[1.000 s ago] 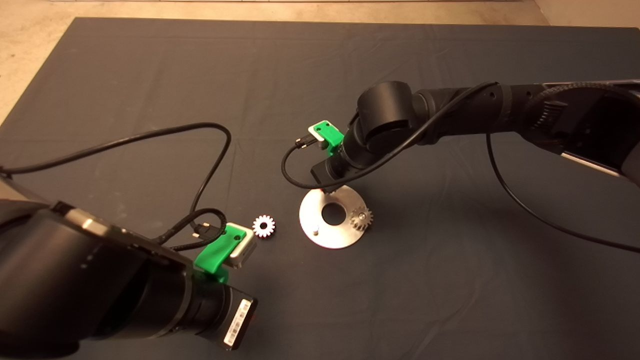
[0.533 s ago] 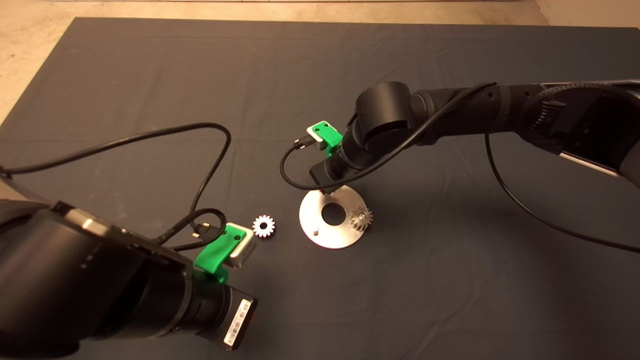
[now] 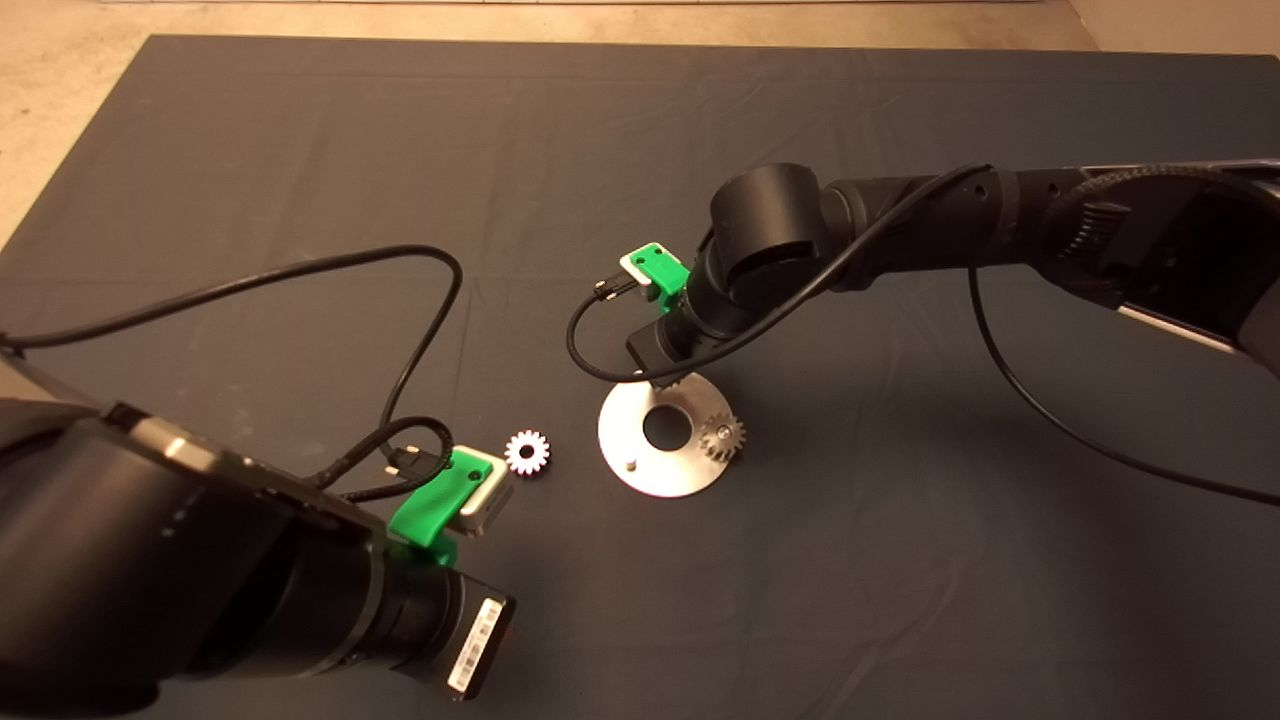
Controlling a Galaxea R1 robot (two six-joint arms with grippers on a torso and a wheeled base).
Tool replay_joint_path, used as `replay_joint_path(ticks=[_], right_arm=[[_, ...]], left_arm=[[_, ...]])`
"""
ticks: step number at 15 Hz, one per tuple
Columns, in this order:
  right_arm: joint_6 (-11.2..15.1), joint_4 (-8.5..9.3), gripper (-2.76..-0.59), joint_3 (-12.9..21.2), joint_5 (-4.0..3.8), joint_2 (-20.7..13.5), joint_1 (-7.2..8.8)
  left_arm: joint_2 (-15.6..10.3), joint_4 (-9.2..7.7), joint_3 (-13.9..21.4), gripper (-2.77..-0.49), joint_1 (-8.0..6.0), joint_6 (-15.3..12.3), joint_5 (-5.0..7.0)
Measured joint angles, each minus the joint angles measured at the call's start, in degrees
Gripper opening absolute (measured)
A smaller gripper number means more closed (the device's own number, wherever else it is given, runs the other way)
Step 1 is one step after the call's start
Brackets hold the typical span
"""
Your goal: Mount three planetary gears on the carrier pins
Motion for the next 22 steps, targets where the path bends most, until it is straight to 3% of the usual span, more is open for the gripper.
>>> replay_joint_path(ticks=[11, 22], right_arm=[[0.0, 0.00, -2.42, 0.1, -0.63, 0.6, -0.11], [-0.5, 0.00, -2.42, 0.1, -0.67, 1.2, -0.42]], left_arm=[[0.0, -0.01, 0.0, -2.23, -0.48, 0.0, -0.16], [-0.2, -0.01, 0.0, -2.23, -0.95, 0.0, -0.21]])
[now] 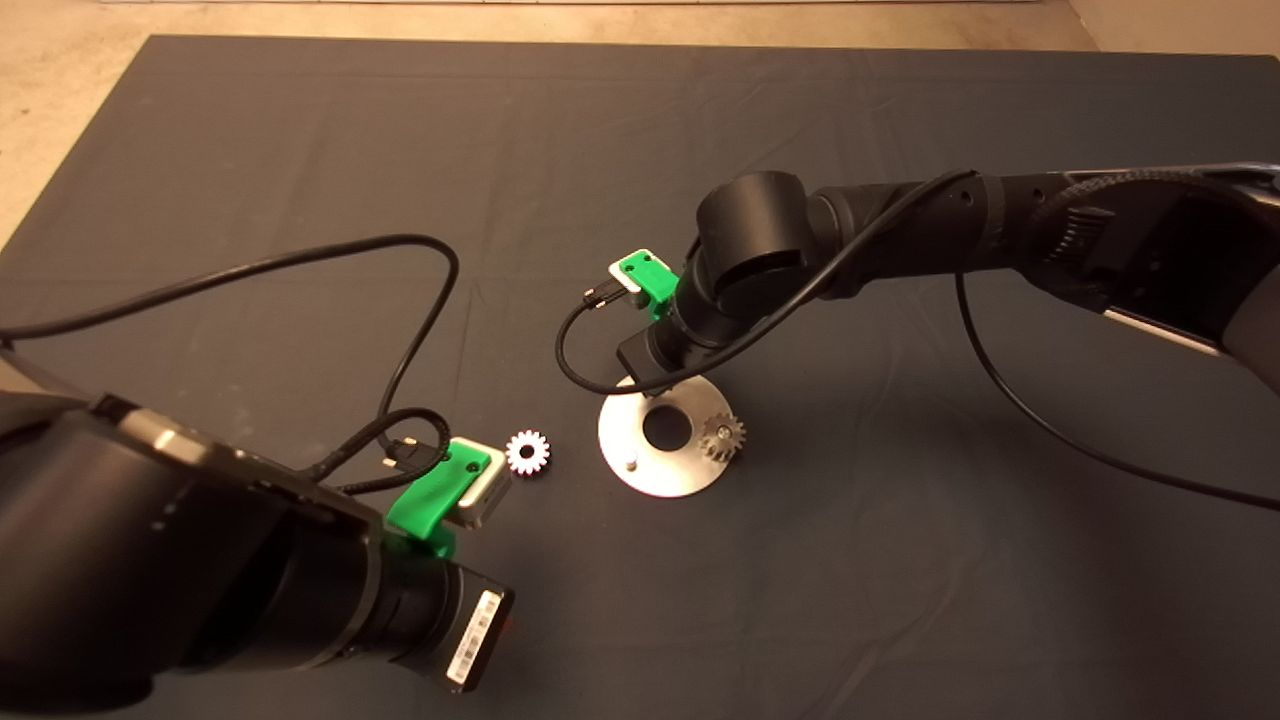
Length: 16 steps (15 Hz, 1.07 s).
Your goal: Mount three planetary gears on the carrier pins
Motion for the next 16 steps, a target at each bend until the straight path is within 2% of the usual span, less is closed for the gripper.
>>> replay_joint_path(ticks=[4, 16], right_arm=[[-1.4, 0.00, -2.42, -0.5, 0.08, 0.0, 0.02], [-1.4, 0.17, -2.42, -1.0, 0.30, 0.1, 0.13]], left_arm=[[0.0, 0.01, 0.0, -2.23, 0.00, 0.0, -0.01], [-0.4, 0.01, 0.0, -2.23, 0.00, 0.0, 0.01]])
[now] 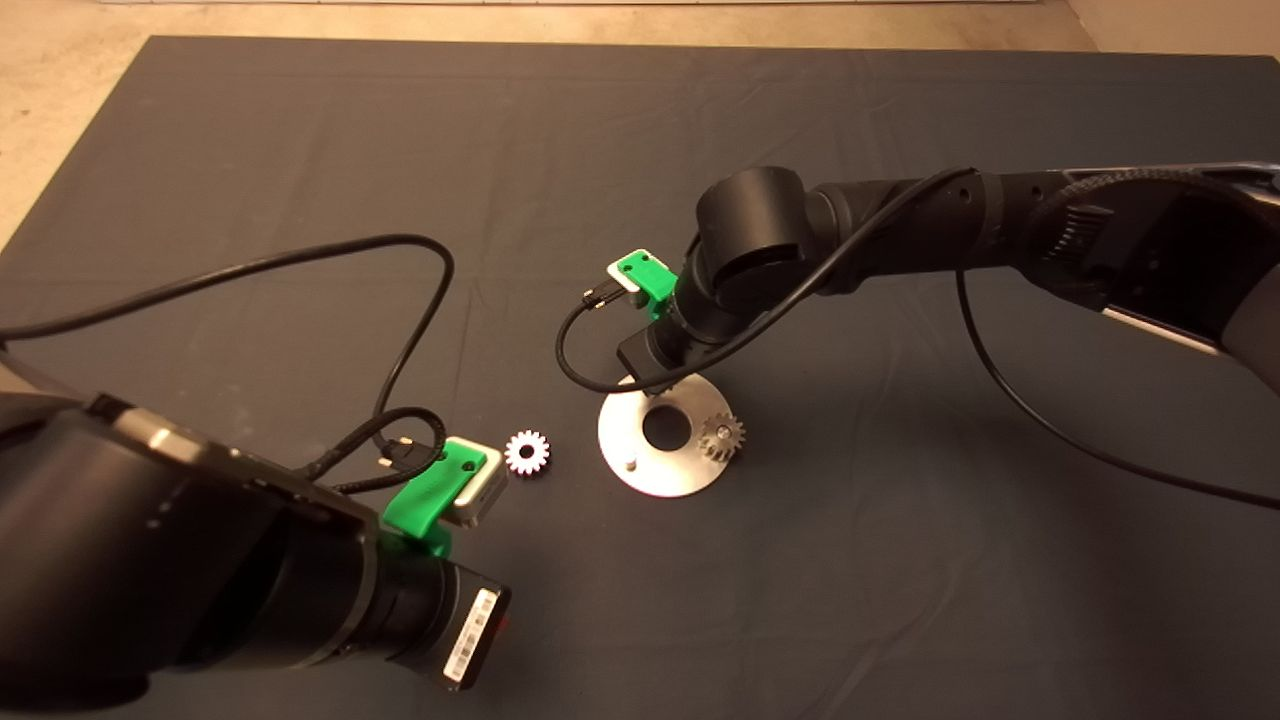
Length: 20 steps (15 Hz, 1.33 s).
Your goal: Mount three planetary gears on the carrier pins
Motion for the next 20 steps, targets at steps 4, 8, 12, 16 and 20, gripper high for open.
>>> replay_joint_path(ticks=[4, 8, 12, 16, 20], right_arm=[[0.0, 0.01, -2.42, 0.0, 0.04, 0.0, 0.00], [0.0, 0.02, -2.42, 0.0, 0.09, 0.0, 0.02], [0.0, 0.02, -2.42, 0.0, 0.09, 0.0, 0.02], [0.0, 0.02, -2.42, 0.0, 0.10, 0.0, 0.02], [0.0, 0.02, -2.43, 0.0, 0.10, 0.0, 0.00]], left_arm=[[0.0, 0.00, 0.0, -2.23, 0.00, 0.0, 0.00], [0.0, 0.00, 0.0, -2.23, 0.00, 0.0, 0.00], [0.0, 0.00, 0.0, -2.23, 0.00, 0.0, 0.00], [0.0, 0.00, 0.0, -2.23, 0.00, 0.0, 0.00], [0.0, 0.00, 0.0, -2.23, 0.00, 0.0, 0.00]])
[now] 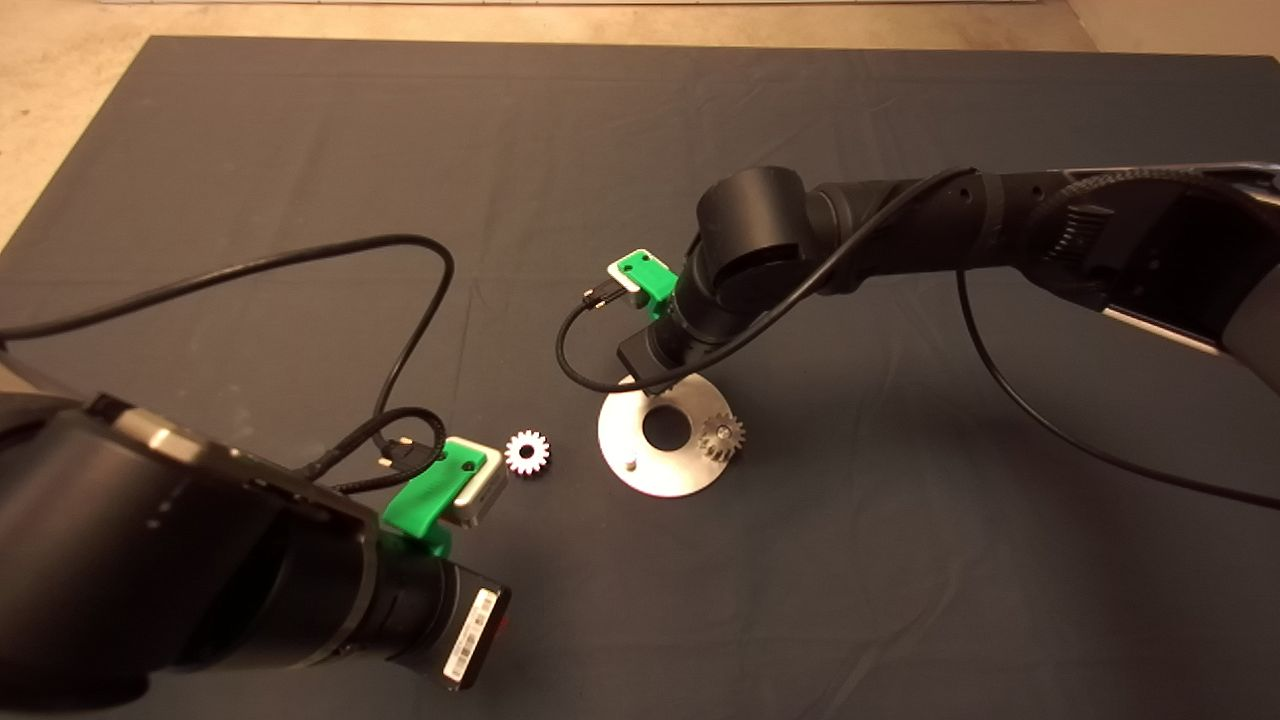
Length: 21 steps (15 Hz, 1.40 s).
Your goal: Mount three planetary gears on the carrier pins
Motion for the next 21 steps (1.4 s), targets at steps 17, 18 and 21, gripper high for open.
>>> replay_joint_path(ticks=[17, 18, 21], right_arm=[[0.0, 1.33, -2.43, -2.2, 0.84, 0.3, 0.49], [0.0, 1.35, -2.43, -2.2, 0.88, 0.3, 0.49], [0.0, 1.33, -2.43, -2.3, 0.90, 0.3, 0.49]], left_arm=[[-0.6, 0.00, 0.0, -2.23, 0.00, 0.0, 0.00], [-0.6, -0.01, 0.0, -2.23, 0.00, 0.0, 0.00], [-0.6, 0.00, 0.0, -2.23, 0.00, 0.0, -0.02]])
